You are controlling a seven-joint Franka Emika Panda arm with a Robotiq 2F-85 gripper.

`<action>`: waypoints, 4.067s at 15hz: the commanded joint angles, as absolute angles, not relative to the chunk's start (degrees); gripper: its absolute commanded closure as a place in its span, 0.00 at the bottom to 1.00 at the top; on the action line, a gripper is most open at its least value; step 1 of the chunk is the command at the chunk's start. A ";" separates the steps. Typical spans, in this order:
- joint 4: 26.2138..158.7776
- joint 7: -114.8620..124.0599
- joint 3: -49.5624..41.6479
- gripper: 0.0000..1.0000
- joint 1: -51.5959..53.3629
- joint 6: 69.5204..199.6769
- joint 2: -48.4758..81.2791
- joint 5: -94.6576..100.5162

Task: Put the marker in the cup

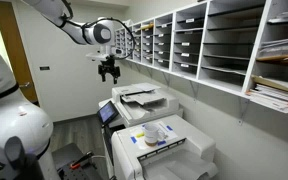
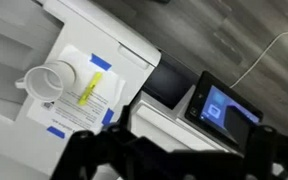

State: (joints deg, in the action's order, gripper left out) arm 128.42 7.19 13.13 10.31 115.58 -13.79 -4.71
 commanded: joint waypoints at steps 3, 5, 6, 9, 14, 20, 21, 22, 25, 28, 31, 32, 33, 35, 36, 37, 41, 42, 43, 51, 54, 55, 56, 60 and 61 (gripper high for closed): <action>128.29 7.27 12.86 0.00 10.61 115.44 -13.74 -4.62; 129.12 13.25 13.46 0.00 9.47 119.78 -12.95 -2.94; 129.47 16.90 13.52 0.00 8.76 122.36 -11.79 -2.24; 131.72 24.50 12.51 0.00 6.68 132.25 -6.56 -0.02; 131.58 39.92 7.13 0.00 4.57 143.69 6.48 9.18; 126.92 46.89 1.02 0.00 7.89 140.59 17.21 8.77; 126.60 46.54 0.96 0.00 8.21 140.29 18.21 7.34; 126.40 46.75 0.69 0.00 8.72 140.43 19.14 6.79; 126.69 47.69 -0.39 0.00 10.02 142.42 21.17 4.62; 127.49 48.57 -2.40 0.00 11.35 148.09 22.72 5.69; 127.50 46.95 -3.74 0.00 11.67 152.43 24.57 4.55; 127.51 46.38 -4.20 0.00 11.87 153.52 25.14 4.54; 127.50 45.99 -4.28 0.00 11.87 154.32 25.70 3.97; 128.03 45.44 -4.62 0.00 12.40 155.63 25.71 4.02; 127.58 45.42 -4.85 0.00 12.54 154.17 25.98 3.82; 127.58 45.41 -4.93 0.00 12.75 154.51 26.10 3.80; 127.79 45.40 -5.10 0.00 13.12 155.26 26.05 4.08; 127.85 45.10 -5.48 0.00 13.46 157.29 26.67 4.99; 127.86 42.83 -4.34 0.00 12.48 158.20 27.14 3.96; 126.56 33.47 -4.07 0.00 12.12 163.07 33.64 -2.54; 126.05 32.33 -4.44 0.34 12.51 164.45 34.96 -4.20; 125.88 32.10 -4.63 0.42 12.69 165.02 35.23 -4.36; 125.87 31.56 -4.60 0.49 12.66 165.34 35.27 -4.68; 125.80 29.52 -3.33 0.79 11.32 165.08 35.04 -6.11; 126.18 29.03 -3.02 0.87 11.18 165.25 34.45 -6.36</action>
State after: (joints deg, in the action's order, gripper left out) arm 126.16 32.35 -4.30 11.91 164.25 34.74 -3.74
